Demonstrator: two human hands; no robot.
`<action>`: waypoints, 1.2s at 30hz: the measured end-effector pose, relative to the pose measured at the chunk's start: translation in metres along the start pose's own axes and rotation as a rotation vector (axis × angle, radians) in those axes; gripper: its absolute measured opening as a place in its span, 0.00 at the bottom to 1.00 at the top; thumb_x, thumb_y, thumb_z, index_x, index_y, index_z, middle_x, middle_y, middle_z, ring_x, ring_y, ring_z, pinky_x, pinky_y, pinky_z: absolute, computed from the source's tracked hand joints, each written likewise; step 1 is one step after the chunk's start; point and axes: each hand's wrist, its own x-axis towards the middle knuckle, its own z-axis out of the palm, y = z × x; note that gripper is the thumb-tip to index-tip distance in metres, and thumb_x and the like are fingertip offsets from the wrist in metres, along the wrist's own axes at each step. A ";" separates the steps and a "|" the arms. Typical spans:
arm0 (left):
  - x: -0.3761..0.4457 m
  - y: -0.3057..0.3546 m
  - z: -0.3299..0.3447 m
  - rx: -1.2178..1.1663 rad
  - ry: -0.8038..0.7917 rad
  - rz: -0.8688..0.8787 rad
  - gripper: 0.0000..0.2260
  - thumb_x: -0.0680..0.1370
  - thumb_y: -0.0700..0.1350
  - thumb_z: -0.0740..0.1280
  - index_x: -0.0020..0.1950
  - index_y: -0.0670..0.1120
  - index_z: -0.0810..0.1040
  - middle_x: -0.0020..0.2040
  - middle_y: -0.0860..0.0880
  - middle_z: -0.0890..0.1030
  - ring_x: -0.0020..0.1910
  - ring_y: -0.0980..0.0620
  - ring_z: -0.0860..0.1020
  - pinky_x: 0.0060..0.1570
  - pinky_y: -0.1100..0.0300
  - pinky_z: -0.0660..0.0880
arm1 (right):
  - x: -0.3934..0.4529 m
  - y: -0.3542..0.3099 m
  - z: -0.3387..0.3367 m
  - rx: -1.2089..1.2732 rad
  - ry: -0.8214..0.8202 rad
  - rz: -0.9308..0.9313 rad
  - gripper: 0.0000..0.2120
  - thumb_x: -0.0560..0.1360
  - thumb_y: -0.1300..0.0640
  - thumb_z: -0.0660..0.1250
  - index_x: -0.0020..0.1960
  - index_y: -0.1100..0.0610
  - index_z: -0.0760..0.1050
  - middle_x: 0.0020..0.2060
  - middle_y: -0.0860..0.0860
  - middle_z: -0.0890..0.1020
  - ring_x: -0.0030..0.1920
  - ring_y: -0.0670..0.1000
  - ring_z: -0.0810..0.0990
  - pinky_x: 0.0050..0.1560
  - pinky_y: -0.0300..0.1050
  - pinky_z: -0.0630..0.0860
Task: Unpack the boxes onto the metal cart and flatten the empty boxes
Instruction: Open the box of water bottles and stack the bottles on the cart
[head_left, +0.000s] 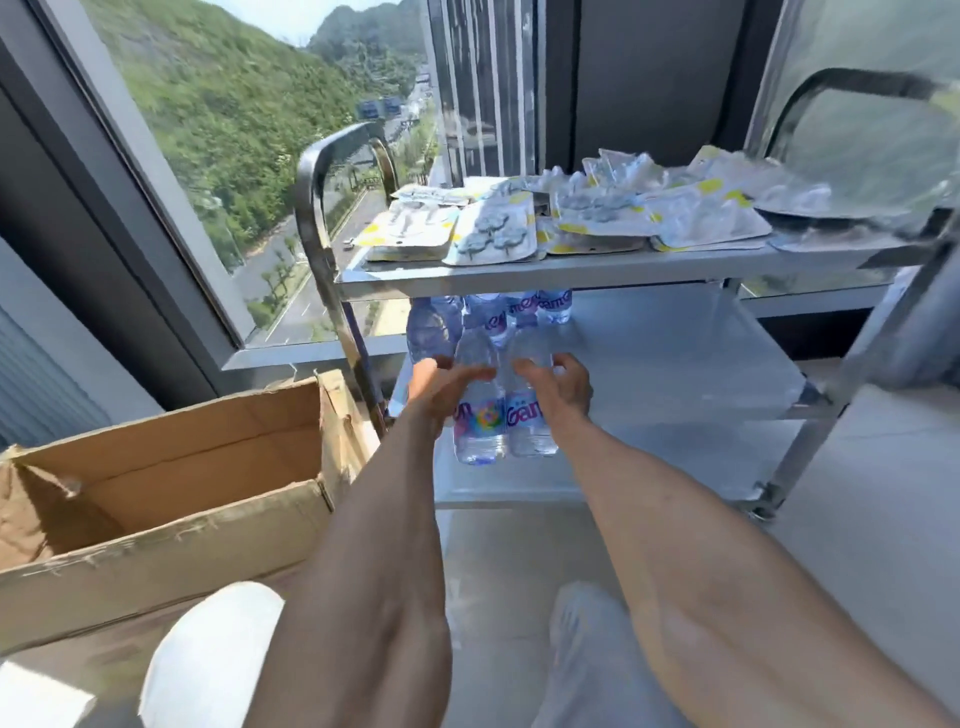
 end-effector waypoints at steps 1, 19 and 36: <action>0.005 0.002 0.012 0.021 0.030 0.030 0.21 0.55 0.52 0.79 0.44 0.47 0.81 0.45 0.46 0.85 0.47 0.44 0.83 0.48 0.46 0.80 | 0.008 0.002 -0.006 0.002 0.033 -0.014 0.23 0.59 0.40 0.75 0.47 0.52 0.75 0.44 0.50 0.81 0.45 0.55 0.78 0.44 0.44 0.73; 0.112 0.025 0.112 0.315 0.307 0.350 0.31 0.66 0.47 0.78 0.67 0.44 0.74 0.62 0.45 0.80 0.61 0.46 0.77 0.47 0.68 0.64 | 0.130 0.018 0.007 -0.046 0.196 -0.339 0.28 0.72 0.53 0.72 0.70 0.56 0.70 0.62 0.53 0.78 0.63 0.54 0.75 0.63 0.47 0.70; 0.132 -0.037 0.126 0.502 0.248 0.242 0.19 0.70 0.43 0.73 0.59 0.41 0.74 0.56 0.41 0.81 0.56 0.39 0.78 0.46 0.56 0.69 | 0.140 0.053 0.032 -0.199 0.258 -0.265 0.32 0.67 0.59 0.73 0.69 0.58 0.66 0.61 0.57 0.75 0.59 0.59 0.74 0.53 0.49 0.73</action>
